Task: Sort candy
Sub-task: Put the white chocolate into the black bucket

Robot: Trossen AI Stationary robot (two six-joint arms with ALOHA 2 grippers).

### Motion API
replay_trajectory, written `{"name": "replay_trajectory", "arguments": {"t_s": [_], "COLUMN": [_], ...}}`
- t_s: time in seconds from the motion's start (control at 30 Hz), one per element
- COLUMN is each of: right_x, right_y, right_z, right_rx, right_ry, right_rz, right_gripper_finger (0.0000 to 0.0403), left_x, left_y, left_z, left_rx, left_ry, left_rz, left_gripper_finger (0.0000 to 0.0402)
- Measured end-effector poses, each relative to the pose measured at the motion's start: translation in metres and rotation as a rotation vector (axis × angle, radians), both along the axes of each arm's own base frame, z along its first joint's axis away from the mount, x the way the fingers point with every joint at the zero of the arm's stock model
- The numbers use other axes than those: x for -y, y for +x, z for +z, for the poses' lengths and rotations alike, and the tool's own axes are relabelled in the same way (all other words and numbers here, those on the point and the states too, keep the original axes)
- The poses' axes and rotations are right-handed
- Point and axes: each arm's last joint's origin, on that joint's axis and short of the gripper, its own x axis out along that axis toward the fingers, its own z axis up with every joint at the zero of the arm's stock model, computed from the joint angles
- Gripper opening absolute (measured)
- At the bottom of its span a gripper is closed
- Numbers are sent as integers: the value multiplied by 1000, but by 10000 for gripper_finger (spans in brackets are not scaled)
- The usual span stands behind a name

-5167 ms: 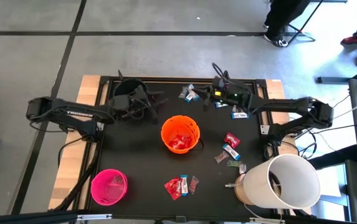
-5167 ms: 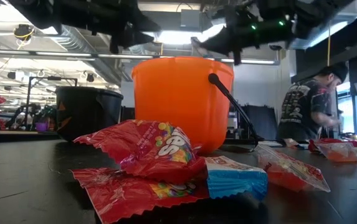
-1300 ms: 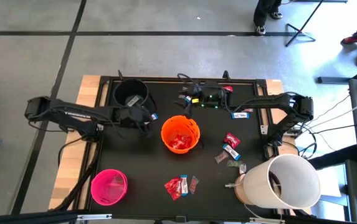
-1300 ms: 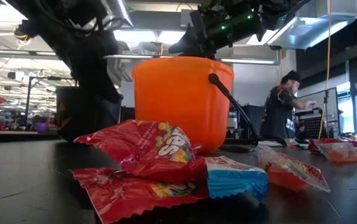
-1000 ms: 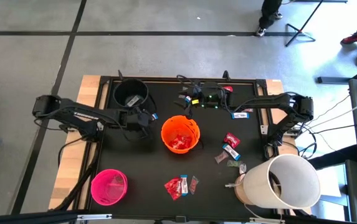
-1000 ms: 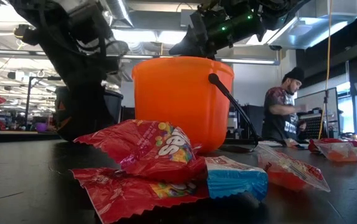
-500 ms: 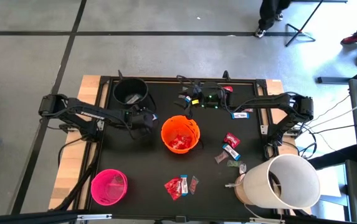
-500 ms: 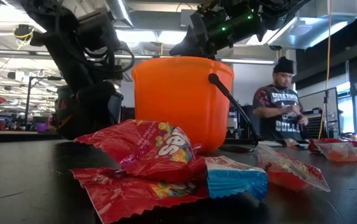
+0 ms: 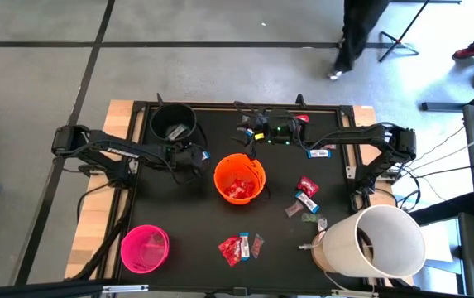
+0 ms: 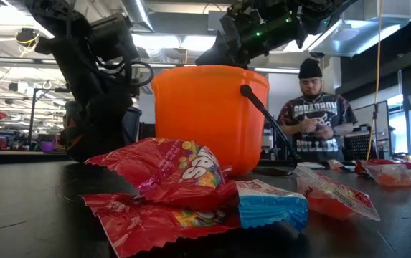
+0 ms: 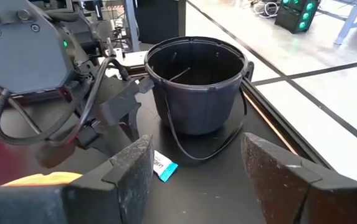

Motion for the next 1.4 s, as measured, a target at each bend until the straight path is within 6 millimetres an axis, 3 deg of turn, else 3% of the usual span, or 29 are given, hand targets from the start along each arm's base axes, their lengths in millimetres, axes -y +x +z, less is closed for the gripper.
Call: {"name": "replay_trajectory", "arguments": {"t_s": [0.27,0.53,0.83,1.03,1.4], "right_x": [0,0,0,0,0], "right_y": [0,0,0,0,0], "right_z": [0,1,0,0,0], "right_rx": [3,8,5,4,3], "right_ry": [7,8,12,13,13], "right_rz": [7,6,6,6,6], "right_gripper_finger": [239,239,239,239,239], "left_x": [21,12,-12,-20,-10], "left_y": [21,23,31,35,34], "left_z": [32,51,18,-5,-8], "left_rx": [-25,-298,-542,-631,-513], "left_ry": [139,415,394,338,170], "left_rz": [-281,-601,-825,-848,-778], "left_gripper_finger": [127,109,110,110,110]}}
